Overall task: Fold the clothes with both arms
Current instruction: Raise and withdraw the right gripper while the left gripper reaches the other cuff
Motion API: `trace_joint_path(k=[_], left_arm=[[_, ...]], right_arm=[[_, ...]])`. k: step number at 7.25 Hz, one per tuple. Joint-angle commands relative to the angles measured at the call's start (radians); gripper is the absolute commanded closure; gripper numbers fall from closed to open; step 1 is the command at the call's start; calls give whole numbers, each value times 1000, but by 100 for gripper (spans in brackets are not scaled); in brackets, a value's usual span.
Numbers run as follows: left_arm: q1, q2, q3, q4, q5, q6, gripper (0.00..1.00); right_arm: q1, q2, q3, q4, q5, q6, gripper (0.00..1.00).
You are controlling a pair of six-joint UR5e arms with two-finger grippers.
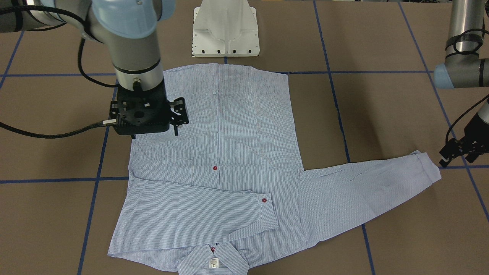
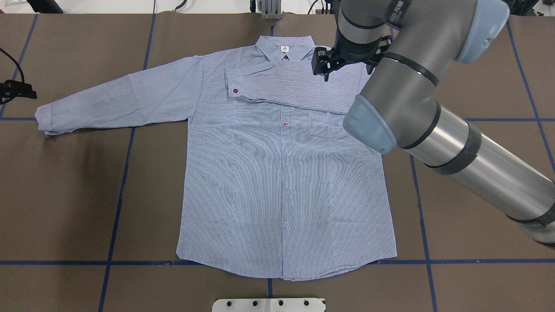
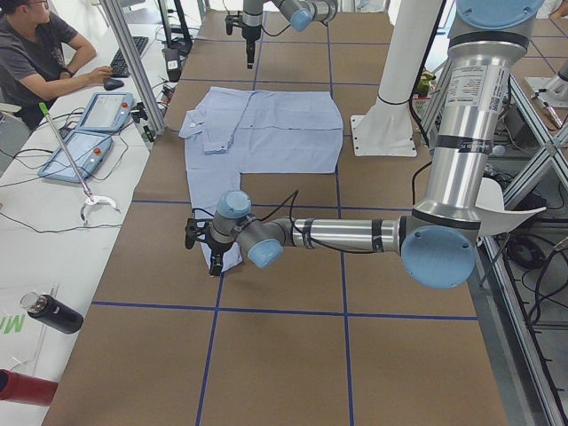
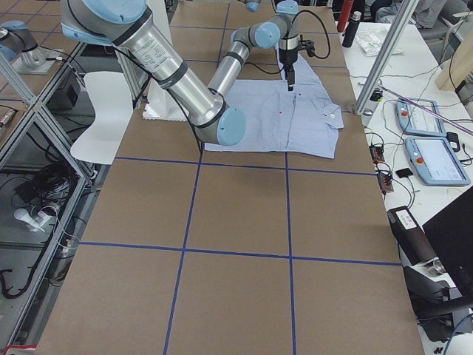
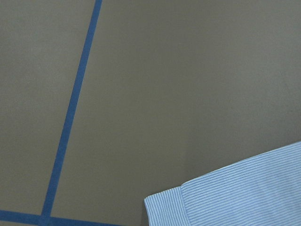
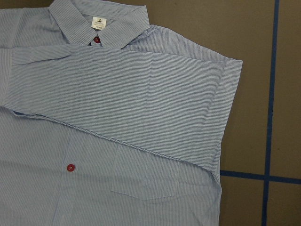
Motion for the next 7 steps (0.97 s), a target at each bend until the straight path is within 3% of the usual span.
trace_joint_path(k=[1,4,7], left_arm=[[45,-13,42,-25,48,-25,11],[108,-55,133,-59,80,-25,21],[107,-49,130,-62,72,-7,26]], right_arm=[[19,-59,46,4,29,-31,0],[16,-66,42,23,27,-23,0],[16,-67,38,44,27,-17,0]])
